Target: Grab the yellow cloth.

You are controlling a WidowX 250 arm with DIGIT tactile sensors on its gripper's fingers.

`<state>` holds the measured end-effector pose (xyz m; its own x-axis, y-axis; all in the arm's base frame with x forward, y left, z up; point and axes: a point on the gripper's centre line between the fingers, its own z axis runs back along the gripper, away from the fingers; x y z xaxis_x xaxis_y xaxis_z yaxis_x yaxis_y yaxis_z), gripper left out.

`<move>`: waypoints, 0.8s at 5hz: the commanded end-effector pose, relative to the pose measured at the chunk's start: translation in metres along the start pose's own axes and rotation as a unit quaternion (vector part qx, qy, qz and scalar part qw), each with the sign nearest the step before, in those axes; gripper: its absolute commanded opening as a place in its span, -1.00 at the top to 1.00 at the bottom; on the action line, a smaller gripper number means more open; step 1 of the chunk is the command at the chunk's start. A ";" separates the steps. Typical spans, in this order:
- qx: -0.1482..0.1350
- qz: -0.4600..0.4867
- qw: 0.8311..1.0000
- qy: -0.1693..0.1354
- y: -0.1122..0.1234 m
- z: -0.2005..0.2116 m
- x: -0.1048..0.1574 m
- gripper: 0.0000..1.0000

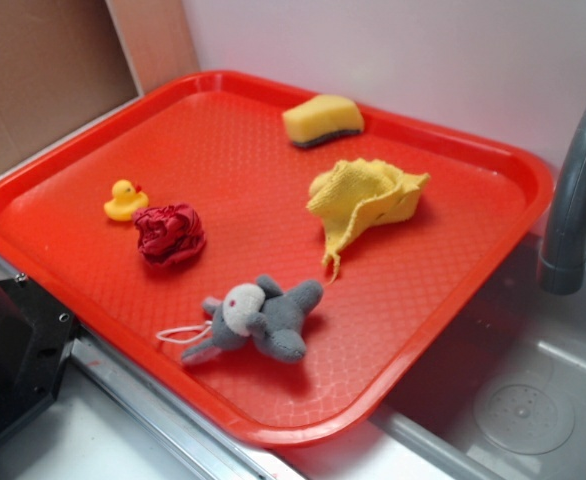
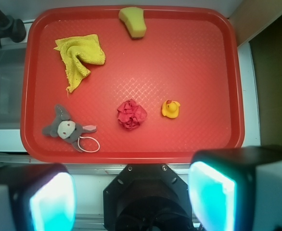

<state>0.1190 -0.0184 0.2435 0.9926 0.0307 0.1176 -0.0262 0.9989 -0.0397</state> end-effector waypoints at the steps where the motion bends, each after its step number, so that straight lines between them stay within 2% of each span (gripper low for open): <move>1: 0.000 0.000 1.000 0.000 0.000 0.000 0.000 -1.00; 2: 0.010 -0.043 0.999 -0.022 -0.007 -0.011 0.020 -1.00; 4: 0.003 -0.136 0.990 -0.044 -0.037 -0.046 0.058 -1.00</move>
<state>0.1833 -0.0533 0.1975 0.9553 -0.2339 0.1809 0.2362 0.9717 0.0089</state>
